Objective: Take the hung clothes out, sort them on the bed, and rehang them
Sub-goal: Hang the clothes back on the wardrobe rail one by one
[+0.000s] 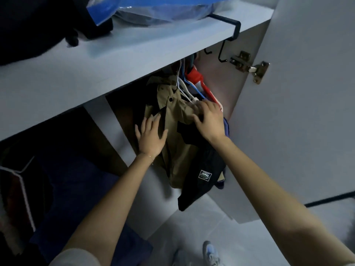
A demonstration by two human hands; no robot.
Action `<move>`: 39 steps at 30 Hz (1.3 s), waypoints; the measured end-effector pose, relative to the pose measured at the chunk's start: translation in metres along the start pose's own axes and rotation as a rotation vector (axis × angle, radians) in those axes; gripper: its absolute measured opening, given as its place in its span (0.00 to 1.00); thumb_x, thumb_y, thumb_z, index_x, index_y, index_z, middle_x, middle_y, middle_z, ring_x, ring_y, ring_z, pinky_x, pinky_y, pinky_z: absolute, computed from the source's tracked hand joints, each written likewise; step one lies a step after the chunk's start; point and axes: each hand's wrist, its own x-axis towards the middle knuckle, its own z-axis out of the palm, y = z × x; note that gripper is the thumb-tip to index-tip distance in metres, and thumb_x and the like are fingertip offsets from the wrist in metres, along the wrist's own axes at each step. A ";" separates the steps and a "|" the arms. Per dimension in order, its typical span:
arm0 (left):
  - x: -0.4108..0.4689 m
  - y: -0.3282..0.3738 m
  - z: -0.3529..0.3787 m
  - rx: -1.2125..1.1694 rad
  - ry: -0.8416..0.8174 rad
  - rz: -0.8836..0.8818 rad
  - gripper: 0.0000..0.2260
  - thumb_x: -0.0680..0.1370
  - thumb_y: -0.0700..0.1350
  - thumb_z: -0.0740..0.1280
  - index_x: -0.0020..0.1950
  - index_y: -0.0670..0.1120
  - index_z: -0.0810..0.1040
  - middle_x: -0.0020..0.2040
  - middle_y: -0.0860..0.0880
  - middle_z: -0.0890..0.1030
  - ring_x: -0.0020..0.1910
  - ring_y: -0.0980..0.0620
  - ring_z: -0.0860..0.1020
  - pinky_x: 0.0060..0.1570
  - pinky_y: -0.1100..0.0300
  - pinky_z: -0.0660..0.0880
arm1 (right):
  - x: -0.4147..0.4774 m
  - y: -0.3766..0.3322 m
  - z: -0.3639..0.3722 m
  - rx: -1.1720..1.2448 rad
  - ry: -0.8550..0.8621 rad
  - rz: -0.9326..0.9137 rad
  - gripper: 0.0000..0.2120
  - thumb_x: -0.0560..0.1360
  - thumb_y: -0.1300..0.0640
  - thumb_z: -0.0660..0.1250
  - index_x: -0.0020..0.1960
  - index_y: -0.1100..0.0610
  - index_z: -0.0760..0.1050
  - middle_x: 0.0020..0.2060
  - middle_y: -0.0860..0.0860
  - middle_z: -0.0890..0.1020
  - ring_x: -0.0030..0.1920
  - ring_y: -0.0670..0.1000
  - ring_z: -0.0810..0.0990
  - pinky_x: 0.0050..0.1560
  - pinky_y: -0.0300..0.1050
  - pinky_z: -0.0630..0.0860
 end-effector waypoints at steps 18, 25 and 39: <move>-0.124 0.190 0.076 0.048 -0.026 0.332 0.28 0.78 0.59 0.57 0.77 0.50 0.65 0.76 0.43 0.66 0.76 0.40 0.62 0.72 0.36 0.55 | -0.227 0.135 -0.136 -0.218 -0.071 0.306 0.31 0.80 0.43 0.61 0.78 0.51 0.58 0.76 0.56 0.62 0.76 0.60 0.57 0.73 0.56 0.56; -0.236 0.297 0.121 -0.021 -0.121 0.459 0.28 0.80 0.58 0.59 0.79 0.51 0.62 0.77 0.44 0.65 0.77 0.42 0.60 0.74 0.38 0.52 | -0.359 0.203 -0.209 -0.248 -0.073 0.435 0.30 0.80 0.43 0.60 0.79 0.51 0.57 0.77 0.55 0.61 0.77 0.60 0.56 0.74 0.55 0.54; -0.367 0.517 0.200 -0.118 -0.400 0.811 0.28 0.82 0.58 0.59 0.80 0.53 0.57 0.80 0.46 0.59 0.79 0.44 0.54 0.76 0.40 0.46 | -0.549 0.334 -0.339 -0.356 0.088 0.869 0.32 0.79 0.43 0.63 0.79 0.51 0.58 0.76 0.58 0.61 0.77 0.61 0.55 0.74 0.58 0.53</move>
